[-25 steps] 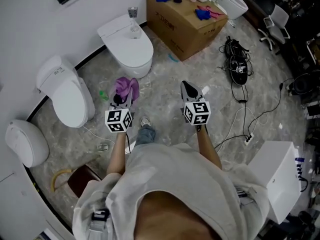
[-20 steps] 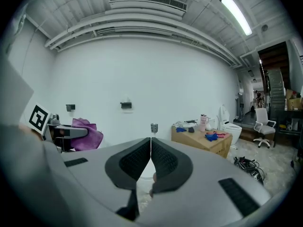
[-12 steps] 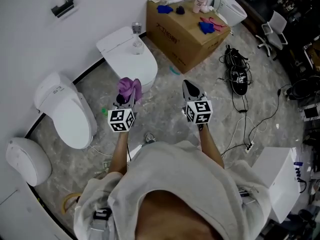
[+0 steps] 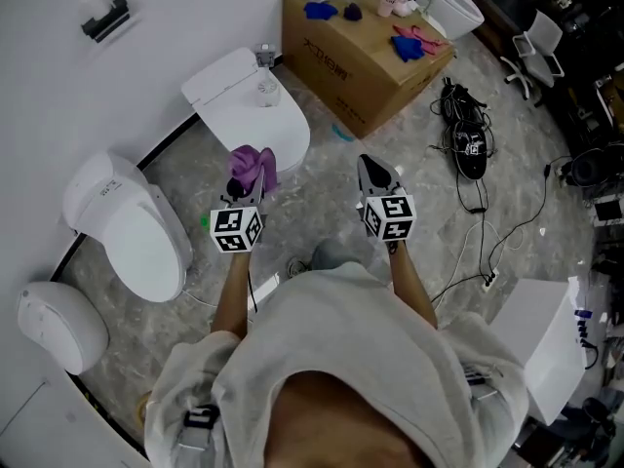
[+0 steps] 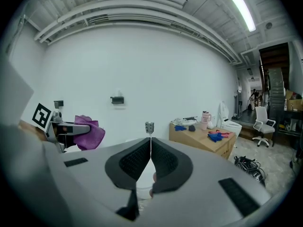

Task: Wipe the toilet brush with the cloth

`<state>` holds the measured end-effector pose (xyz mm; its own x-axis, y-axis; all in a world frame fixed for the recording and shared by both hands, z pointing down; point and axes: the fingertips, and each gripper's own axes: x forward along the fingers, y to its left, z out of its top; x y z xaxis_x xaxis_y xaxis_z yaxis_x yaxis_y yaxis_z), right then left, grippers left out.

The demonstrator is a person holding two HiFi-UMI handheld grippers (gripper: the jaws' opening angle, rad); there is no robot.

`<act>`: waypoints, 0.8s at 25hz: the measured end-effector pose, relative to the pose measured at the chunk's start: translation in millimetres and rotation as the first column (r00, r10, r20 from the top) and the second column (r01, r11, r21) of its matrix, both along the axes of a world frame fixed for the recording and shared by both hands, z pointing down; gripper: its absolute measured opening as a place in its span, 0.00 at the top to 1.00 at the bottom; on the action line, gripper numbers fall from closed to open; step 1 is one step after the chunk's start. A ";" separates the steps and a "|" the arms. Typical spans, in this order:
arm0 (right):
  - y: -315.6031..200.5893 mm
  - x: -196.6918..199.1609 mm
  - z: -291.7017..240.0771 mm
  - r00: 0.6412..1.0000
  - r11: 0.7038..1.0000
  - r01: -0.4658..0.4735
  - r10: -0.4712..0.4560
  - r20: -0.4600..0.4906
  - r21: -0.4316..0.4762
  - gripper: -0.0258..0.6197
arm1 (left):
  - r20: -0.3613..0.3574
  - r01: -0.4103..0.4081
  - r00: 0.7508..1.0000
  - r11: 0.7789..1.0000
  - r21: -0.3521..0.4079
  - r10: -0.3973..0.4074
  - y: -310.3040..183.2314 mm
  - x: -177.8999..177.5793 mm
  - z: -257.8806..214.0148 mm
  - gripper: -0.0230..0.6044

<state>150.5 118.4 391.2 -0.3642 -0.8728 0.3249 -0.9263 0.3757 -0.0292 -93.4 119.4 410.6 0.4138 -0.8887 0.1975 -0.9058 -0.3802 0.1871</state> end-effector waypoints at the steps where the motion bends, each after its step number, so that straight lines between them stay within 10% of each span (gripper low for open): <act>1: -3.1 0.7 3.7 1.000 1.000 -0.001 0.001 0.002 -0.006 0.91 | 0.002 0.000 1.000 1.000 -0.003 0.000 -3.8 0.4 1.8 0.73; 20: -178.7 -27.6 41.0 0.992 0.990 0.116 -0.111 0.067 -0.078 0.91 | 0.059 0.065 0.996 0.994 -0.087 -0.060 -147.8 -2.6 27.7 0.73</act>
<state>122.9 -60.3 432.3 -0.4814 -0.7961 0.3668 -0.8731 0.4726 -0.1199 -96.0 -28.4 438.3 0.3443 -0.8901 0.2986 -0.9372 -0.3070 0.1655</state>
